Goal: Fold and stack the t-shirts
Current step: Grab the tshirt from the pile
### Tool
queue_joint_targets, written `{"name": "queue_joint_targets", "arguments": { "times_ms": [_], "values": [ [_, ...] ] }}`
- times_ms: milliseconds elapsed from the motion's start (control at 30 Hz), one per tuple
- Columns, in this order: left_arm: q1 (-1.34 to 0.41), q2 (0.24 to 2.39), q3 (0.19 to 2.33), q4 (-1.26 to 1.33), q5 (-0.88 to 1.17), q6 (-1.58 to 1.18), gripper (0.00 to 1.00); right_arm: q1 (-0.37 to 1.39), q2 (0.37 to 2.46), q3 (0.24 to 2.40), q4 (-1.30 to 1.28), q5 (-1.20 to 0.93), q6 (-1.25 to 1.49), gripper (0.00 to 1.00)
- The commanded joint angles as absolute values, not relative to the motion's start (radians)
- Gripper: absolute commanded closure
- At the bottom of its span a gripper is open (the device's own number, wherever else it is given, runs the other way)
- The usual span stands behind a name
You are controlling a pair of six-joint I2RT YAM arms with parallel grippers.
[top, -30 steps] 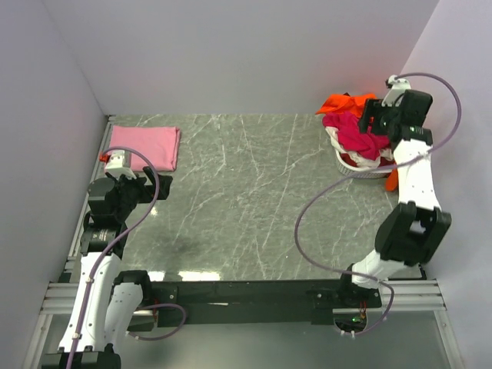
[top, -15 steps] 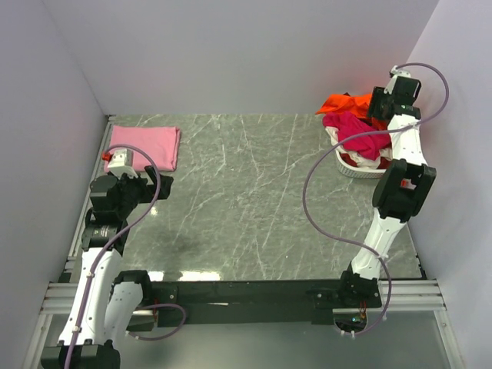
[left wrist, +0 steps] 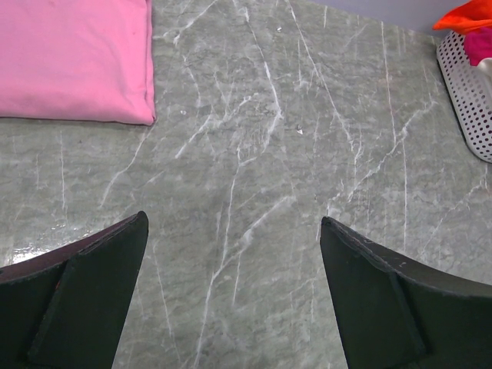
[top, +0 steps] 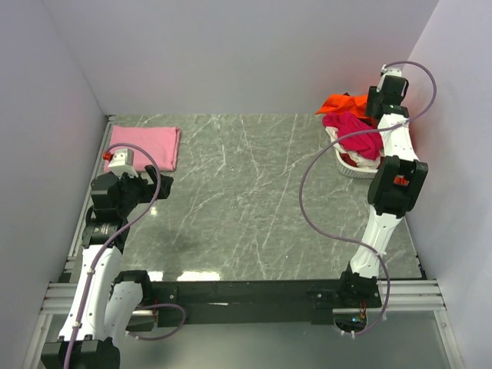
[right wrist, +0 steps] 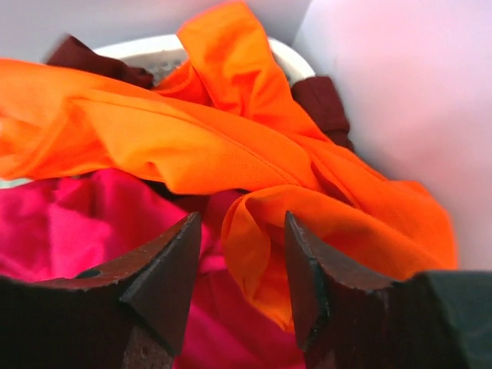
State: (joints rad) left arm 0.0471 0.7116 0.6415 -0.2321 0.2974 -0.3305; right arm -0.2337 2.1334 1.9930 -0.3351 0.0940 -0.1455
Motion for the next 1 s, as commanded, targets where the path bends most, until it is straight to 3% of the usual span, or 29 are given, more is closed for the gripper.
{"name": "queue_joint_targets", "arguments": {
  "times_ms": [0,133,200,267,533,967],
  "values": [
    [0.051,0.709,0.673,-0.215,0.296,-0.318,0.01,-0.236,2.19,2.046,-0.31,0.13,-0.156,0.46],
    [0.052,0.716,0.678,-0.216,0.295,-0.318,0.01,-0.236,2.223,2.083,-0.333,0.138,-0.164,0.53],
    [0.052,0.718,0.676,-0.216,0.296,-0.318,0.01,-0.235,2.211,2.077,-0.331,0.141,-0.167,0.8],
    [0.054,0.718,0.676,-0.218,0.293,-0.316,0.01,-0.227,2.163,1.975,-0.248,0.158,-0.181,0.98],
    [0.057,0.721,0.676,-0.215,0.302,-0.319,0.01,-0.098,1.816,1.525,0.243,0.417,-0.425,1.0],
    [0.055,0.707,0.673,-0.215,0.304,-0.319,0.01,-0.025,1.591,1.496,0.192,0.431,-0.494,1.0]
  ]
}}
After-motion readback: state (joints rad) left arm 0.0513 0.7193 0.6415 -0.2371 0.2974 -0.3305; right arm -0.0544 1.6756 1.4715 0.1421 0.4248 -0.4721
